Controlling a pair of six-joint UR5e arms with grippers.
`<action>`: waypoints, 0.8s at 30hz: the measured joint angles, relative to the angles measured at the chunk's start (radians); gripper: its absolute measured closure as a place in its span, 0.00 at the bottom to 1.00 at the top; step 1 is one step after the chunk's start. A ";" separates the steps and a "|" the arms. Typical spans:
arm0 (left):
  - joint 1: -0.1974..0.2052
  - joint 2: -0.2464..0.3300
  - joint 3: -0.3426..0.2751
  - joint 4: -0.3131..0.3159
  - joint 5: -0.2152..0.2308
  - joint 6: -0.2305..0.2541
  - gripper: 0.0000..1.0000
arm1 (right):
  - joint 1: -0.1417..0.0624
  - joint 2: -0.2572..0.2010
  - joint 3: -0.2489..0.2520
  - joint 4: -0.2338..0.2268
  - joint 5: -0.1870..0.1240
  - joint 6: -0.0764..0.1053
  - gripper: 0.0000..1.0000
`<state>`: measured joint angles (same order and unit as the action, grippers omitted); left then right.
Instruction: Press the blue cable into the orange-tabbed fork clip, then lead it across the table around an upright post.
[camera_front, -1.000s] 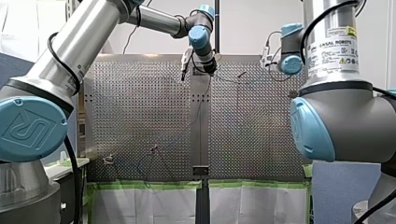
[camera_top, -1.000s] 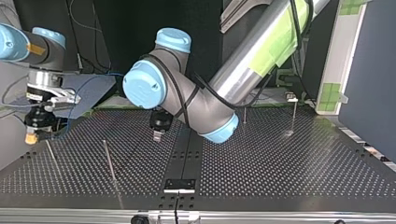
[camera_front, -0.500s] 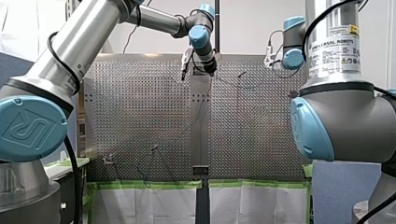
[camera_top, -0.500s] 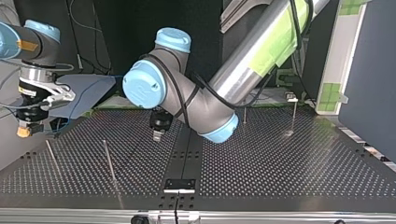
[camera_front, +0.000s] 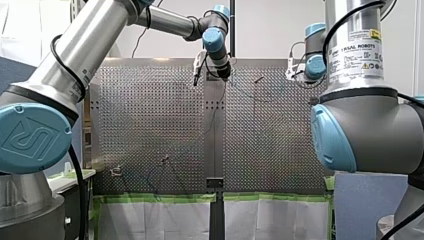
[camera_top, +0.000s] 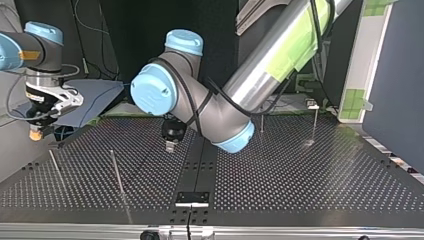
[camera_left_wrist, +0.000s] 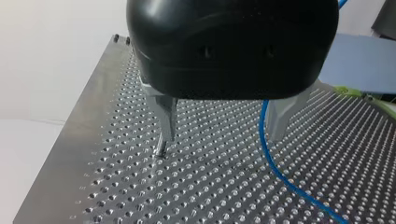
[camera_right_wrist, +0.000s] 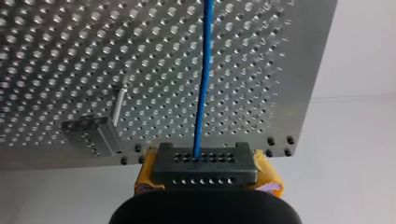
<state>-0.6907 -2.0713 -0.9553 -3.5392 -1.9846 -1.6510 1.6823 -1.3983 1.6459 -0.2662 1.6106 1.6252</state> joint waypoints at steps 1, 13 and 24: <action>-0.001 0.000 0.000 0.002 -0.007 -0.003 0.06 | 0.000 0.000 -0.001 0.008 -0.005 0.000 1.00; -0.015 0.000 0.000 -0.004 -0.097 -0.083 0.06 | -0.005 0.013 -0.039 0.112 -0.089 0.018 1.00; -0.036 0.000 0.000 -0.037 -0.107 -0.085 0.06 | -0.006 0.075 -0.120 0.202 -0.180 0.066 1.00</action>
<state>-0.7268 -2.0714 -0.9555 -3.5761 -2.0913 -1.7356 1.6760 -1.3233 1.5258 -0.0641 1.4310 1.6917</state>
